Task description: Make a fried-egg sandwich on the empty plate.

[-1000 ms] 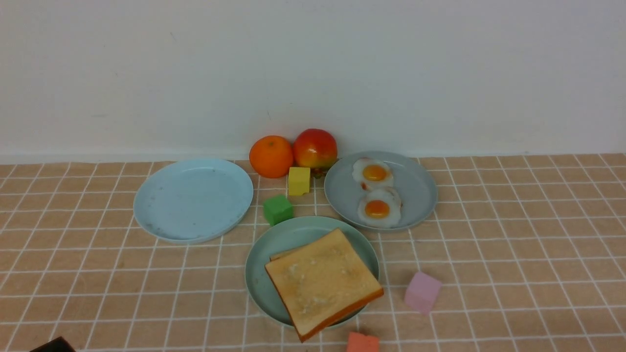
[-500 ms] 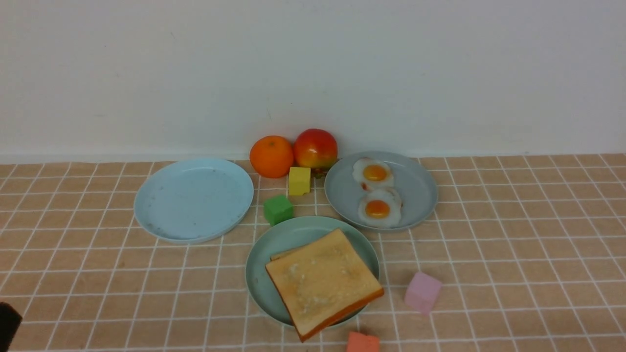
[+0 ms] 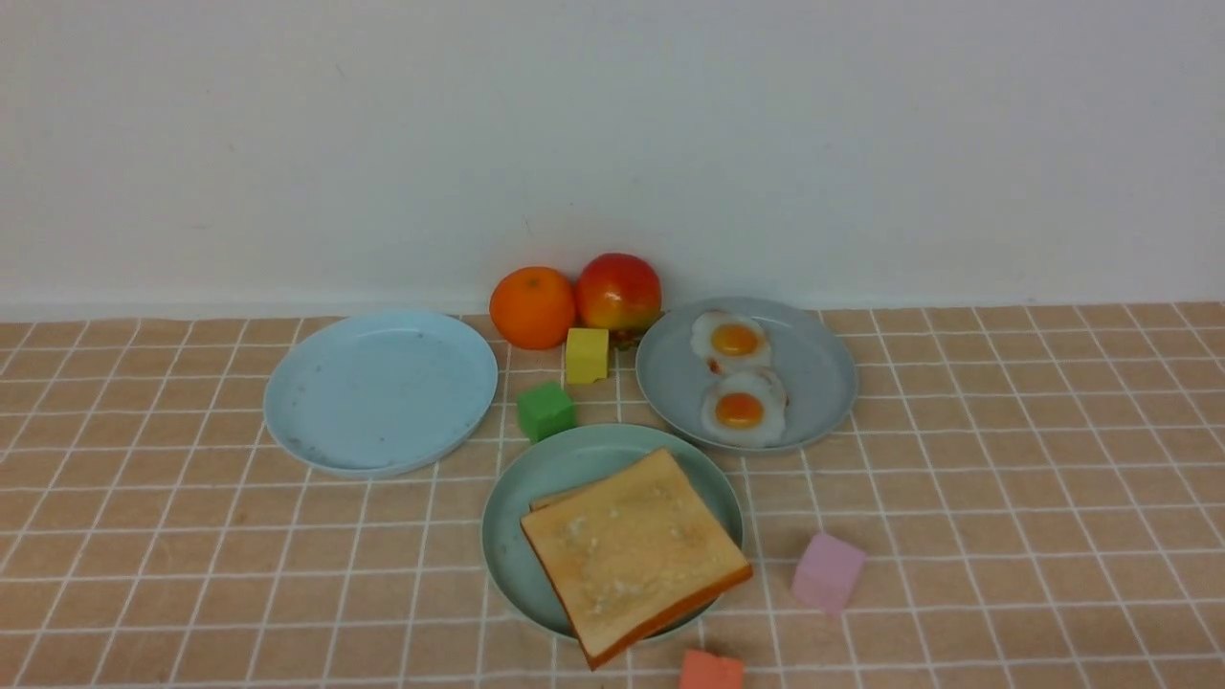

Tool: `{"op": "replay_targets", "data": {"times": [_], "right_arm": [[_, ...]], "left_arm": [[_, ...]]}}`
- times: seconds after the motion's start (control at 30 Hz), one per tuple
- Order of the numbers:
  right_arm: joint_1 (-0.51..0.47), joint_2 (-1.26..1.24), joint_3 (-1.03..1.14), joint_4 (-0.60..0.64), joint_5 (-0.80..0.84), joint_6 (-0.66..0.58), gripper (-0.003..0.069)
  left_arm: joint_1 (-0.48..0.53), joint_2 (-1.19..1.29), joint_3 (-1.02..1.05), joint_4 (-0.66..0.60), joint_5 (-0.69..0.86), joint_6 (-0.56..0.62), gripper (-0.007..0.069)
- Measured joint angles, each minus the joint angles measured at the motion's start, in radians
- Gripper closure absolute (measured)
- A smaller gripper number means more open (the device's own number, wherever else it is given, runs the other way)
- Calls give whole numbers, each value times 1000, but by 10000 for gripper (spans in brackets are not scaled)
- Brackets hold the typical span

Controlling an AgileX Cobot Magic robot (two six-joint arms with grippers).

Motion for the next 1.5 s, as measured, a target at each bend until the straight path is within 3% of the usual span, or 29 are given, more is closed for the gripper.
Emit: {"op": "replay_targets", "data": {"times": [1.5], "right_arm": [[0, 0, 0, 0, 0, 0, 594]], "left_arm": [[0, 0, 0, -4, 2, 3, 634]]}}
